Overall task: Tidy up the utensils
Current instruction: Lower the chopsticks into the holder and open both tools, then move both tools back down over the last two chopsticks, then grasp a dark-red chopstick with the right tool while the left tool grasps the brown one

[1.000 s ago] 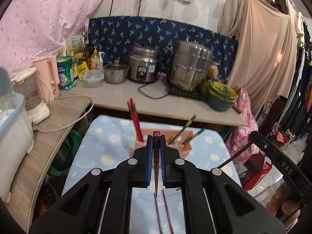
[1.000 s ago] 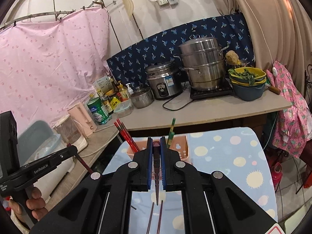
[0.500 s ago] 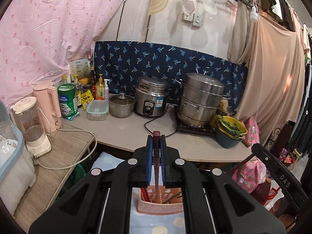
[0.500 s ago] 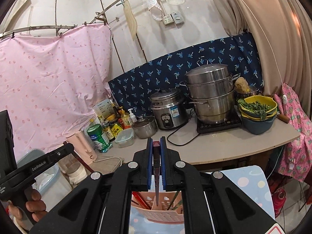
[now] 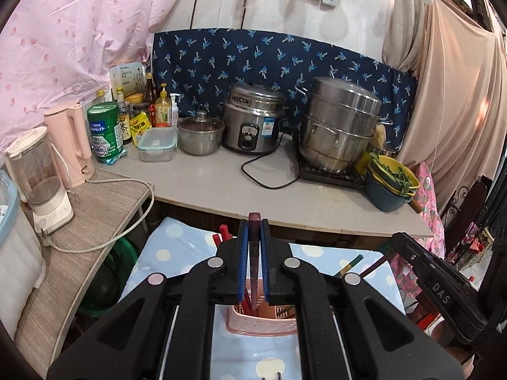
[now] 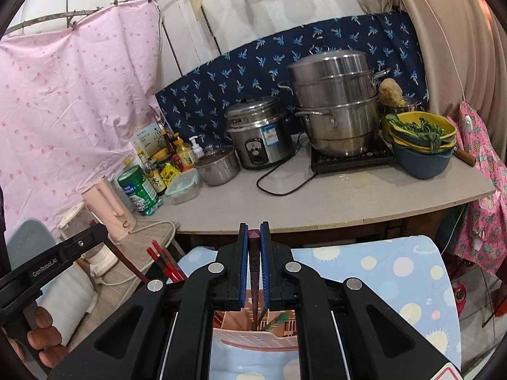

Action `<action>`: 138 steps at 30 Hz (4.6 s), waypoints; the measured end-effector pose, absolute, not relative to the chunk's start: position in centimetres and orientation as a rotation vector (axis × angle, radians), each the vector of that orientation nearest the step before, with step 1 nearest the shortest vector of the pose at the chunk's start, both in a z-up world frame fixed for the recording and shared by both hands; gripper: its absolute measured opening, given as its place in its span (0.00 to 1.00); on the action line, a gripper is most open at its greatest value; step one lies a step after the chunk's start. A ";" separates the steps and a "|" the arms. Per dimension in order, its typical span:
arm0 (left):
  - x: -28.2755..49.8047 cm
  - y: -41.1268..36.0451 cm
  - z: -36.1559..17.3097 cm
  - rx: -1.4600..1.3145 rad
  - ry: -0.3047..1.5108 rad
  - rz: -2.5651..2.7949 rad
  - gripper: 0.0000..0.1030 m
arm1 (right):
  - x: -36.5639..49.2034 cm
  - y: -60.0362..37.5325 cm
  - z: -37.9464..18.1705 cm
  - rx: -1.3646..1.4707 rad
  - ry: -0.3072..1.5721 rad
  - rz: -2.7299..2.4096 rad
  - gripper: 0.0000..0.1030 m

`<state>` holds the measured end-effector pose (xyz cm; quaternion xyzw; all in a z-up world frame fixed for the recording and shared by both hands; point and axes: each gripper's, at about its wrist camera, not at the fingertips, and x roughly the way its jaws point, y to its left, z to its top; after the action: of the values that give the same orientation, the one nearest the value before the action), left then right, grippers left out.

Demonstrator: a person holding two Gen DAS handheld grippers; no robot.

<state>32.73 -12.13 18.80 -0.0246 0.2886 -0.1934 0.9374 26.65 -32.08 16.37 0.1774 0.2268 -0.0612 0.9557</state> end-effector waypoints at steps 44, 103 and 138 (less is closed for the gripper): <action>21.5 -9.4 14.8 0.076 0.622 -0.330 0.37 | 13.8 -26.0 14.6 0.287 0.477 -0.079 0.26; 7.7 -6.3 -5.1 0.191 1.047 -0.401 0.63 | 2.3 -17.6 -8.5 0.272 0.960 -0.080 0.07; 6.8 -8.2 -7.7 0.188 1.129 -0.469 0.07 | 0.0 -19.9 -8.7 0.346 0.961 -0.130 0.07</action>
<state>6.78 -8.23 -7.69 0.0882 0.5293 -0.2197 0.8147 -0.01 -19.86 -8.71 0.1652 0.4597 -0.0620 0.8704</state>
